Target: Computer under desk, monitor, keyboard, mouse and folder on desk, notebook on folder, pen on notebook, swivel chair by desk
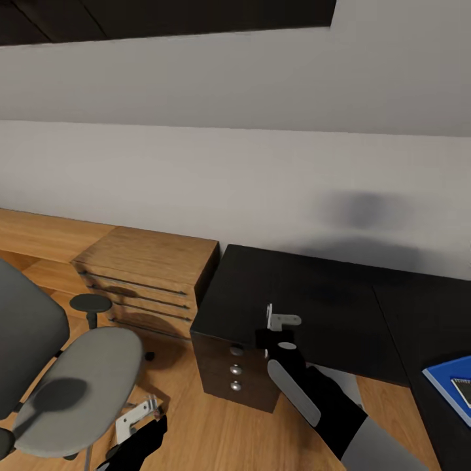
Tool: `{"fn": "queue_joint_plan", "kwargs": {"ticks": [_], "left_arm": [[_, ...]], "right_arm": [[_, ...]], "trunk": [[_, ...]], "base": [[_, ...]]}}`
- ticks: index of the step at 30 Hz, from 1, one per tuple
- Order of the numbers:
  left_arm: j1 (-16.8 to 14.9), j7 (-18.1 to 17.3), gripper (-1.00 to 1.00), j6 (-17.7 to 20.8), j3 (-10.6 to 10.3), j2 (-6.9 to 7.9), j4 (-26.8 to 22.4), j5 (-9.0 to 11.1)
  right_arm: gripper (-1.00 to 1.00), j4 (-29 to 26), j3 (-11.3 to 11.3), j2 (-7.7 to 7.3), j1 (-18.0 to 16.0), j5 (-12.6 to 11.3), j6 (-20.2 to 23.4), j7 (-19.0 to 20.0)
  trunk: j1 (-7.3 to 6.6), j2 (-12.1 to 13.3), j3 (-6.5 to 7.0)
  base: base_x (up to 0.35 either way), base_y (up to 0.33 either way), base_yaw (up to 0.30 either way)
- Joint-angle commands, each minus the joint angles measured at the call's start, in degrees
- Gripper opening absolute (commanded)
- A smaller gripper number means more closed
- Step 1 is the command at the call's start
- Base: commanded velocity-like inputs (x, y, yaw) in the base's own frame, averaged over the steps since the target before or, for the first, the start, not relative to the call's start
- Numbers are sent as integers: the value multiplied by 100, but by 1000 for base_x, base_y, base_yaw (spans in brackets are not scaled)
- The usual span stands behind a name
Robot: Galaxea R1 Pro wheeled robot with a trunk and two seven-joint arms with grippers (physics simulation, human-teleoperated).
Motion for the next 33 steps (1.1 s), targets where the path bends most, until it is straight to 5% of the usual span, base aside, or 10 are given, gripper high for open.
{"fn": "queue_joint_plan", "kwargs": {"ticks": [1,4,5,7,8,9,15,22,33], "left_arm": [[-1,43,100,8,-7,0,32,45],[-1,43,100,-9,-16,0,248,36],[-1,45,100,-117,-27,0,890,34],[-1,42,100,-267,-29,0,1145,34],[-1,30,100,-938,-47,1,1796,13],[-1,27,100,-1082,-82,1,1880,-30],[3,16,100,-1654,-208,46,2016,-341],[7,14,100,-1937,-222,115,2035,-393],[8,11,100,-1990,-235,117,2124,-393]], "right_arm": [[-100,-24,16,-7,-7,-35,17,-64],[-100,-118,14,-21,-6,-35,17,-166],[-100,-315,19,-141,-5,-43,22,-359],[-100,-358,17,-152,-2,-43,24,-378],[-100,-440,-1,-180,10,-47,24,-395],[-100,-448,-30,-226,11,-62,21,-395],[-100,-467,-409,-497,20,-571,-27,-396],[-100,-474,-840,-763,21,-798,-5,-397],[-100,-621,-1059,-1256,21,-1635,16,-399]], "trunk": [[2,-7,-7],[2,-7,-7],[2,-7,-6],[2,-7,0],[2,-7,4],[2,-7,8],[2,-7,33],[2,-7,63],[2,-7,109]], "base": [[0,0,-10],[0,0,-6],[0,0,-64],[0,0,-131],[0,0,-243],[0,0,-251],[0,0,-261],[0,0,-266],[0,0,-267]]}}
